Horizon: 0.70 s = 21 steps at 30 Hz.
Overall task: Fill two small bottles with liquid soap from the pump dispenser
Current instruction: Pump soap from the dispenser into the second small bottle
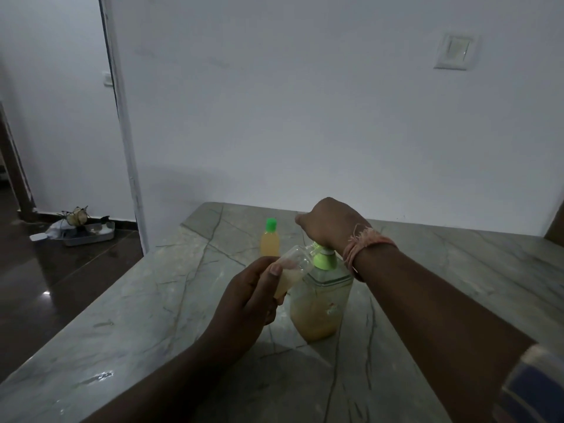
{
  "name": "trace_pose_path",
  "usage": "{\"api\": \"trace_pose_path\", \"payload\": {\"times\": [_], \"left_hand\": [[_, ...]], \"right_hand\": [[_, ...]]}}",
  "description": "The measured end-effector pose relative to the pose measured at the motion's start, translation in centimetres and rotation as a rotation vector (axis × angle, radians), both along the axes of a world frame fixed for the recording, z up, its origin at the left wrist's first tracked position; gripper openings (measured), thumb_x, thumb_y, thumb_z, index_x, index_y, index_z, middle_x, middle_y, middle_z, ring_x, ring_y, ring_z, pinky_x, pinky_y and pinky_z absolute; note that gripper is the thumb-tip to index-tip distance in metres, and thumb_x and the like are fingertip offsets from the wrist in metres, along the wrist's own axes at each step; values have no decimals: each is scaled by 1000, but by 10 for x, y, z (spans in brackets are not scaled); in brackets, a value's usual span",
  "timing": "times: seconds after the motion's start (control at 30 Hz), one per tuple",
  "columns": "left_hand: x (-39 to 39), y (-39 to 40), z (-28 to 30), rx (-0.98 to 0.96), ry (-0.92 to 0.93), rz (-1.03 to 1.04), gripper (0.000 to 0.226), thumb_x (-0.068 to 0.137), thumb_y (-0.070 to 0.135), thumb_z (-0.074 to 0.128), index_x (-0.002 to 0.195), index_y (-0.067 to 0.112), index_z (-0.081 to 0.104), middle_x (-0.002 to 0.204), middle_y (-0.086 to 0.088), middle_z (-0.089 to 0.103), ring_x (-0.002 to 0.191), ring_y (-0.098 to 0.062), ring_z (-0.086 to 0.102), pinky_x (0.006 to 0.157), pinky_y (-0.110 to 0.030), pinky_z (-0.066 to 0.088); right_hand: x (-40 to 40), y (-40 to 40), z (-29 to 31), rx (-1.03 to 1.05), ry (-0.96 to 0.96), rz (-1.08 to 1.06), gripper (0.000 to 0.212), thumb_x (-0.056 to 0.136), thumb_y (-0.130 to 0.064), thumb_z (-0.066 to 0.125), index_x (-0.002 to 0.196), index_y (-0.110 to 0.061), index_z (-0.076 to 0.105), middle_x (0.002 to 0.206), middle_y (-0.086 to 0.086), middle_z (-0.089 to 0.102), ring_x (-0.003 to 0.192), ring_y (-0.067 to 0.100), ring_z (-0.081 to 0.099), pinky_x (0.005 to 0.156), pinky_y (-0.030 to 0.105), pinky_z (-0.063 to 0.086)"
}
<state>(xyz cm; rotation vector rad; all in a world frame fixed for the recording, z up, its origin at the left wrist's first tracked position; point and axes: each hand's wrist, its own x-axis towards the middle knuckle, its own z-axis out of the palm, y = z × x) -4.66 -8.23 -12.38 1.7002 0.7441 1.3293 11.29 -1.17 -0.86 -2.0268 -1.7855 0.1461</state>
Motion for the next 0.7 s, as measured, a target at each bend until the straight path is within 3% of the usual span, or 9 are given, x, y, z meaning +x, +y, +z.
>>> {"api": "trace_pose_path", "payload": {"times": [0.23,0.47,0.7], "left_hand": [[-1,-1,0,-5,5,2,39,87,62,46,107,37,68,72,-2,60,52,-11,47,46,-27,37],[0,1,0,9,20,13,49,89,60,44,113,24,66,70,-1,58,52,-12,47,46,-26,37],[-1,-1,0,-21,20,21,27,97,48,44,104,40,68,71,-4,58,54,-16,47,47,-27,37]], "right_hand": [[0,-3,9,-15,-57,29,39,89,-49,53,67,-17,51,71,2,54,75,24,58,68,30,44],[0,-1,1,-9,36,2,36,90,-43,54,66,-16,48,71,2,53,75,24,56,71,31,45],[-3,-8,14,-4,-105,21,38,90,-47,53,66,-18,48,70,1,51,67,21,52,67,30,42]]}}
